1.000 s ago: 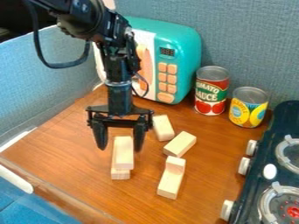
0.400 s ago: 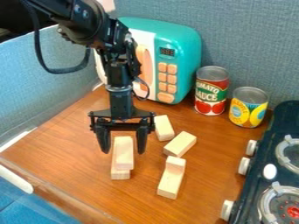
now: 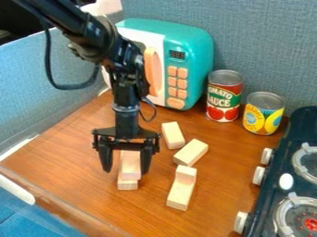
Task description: Take the rectangle and put it on the left side of the other rectangle
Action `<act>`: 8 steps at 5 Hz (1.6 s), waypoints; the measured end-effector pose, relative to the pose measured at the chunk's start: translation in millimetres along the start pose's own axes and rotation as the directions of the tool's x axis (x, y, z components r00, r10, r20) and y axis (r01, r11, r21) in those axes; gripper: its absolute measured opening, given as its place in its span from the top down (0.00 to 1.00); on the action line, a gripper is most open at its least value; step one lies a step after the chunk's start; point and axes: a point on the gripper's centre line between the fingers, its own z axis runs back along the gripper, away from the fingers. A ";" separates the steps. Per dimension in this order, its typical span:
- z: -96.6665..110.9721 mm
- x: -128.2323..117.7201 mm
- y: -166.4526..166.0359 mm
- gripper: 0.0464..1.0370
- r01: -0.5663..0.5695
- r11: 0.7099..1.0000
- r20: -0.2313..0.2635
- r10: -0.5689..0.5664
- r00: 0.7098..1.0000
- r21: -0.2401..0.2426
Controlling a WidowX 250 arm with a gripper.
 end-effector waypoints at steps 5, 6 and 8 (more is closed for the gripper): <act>-1.5 1.5 -2.4 0.47 0.028 0.999 -0.020 -0.029 0.999 -0.045; 20.4 2.7 -0.4 0.47 0.008 0.999 0.039 -0.006 0.999 -0.052; 37.9 -0.3 0.1 0.47 0.106 0.993 0.042 -0.104 0.994 -0.059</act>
